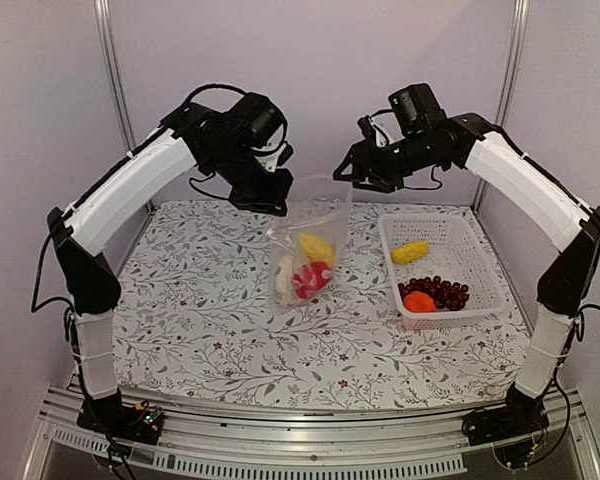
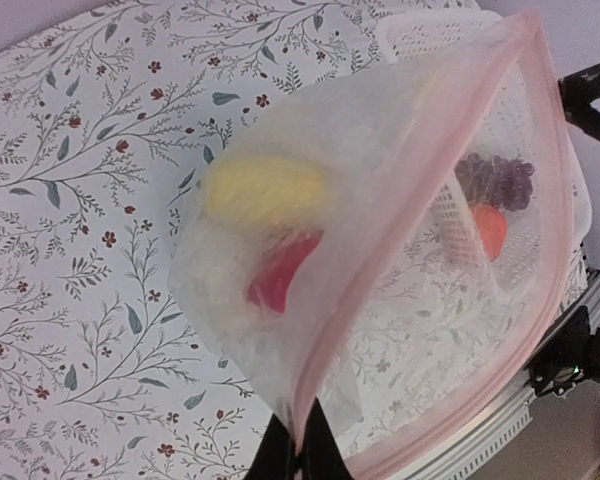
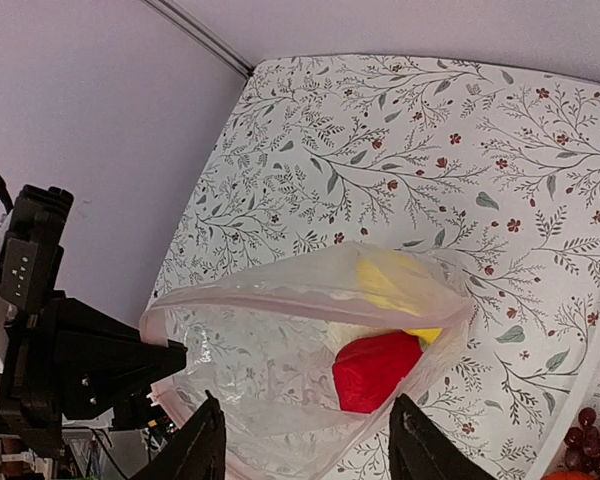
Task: Place the food in the zip-top bag and seal the zipper
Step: Adjust the zipper food storage bag at the center of the board, then pick up the fake vegetable from the bin.
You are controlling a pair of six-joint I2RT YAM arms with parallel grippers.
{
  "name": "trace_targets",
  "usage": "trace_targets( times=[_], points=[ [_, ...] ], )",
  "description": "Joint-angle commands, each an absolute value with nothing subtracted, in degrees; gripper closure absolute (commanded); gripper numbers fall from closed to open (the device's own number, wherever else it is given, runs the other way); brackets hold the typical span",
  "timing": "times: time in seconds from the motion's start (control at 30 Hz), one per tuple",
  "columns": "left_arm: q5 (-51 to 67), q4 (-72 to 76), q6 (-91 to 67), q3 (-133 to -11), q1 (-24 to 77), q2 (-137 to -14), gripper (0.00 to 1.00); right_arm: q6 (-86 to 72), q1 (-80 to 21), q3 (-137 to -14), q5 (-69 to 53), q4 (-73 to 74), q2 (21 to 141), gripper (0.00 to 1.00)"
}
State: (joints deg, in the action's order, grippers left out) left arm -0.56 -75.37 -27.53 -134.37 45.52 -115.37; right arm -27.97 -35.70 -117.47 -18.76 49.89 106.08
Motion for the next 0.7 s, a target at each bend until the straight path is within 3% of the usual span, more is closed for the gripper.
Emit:
trace_targets(
  times=[0.0, 0.4, 0.67],
  points=[
    [2.4, -72.1, -26.3, -133.7, 44.9, -115.2, 1.00, -26.0, -32.7, -116.4, -18.9, 52.2, 101.3, 0.42],
    [5.4, -69.6, -25.2, -133.4, 44.3, -115.3, 1.00, -32.3, -16.9, -87.2, -17.3, 39.8, 87.8, 0.40],
    [6.7, -69.2, -24.9, -132.8, 44.0, -115.3, 1.00, -36.5, -12.0, -78.3, -15.6, 35.7, 88.7, 0.34]
  ],
)
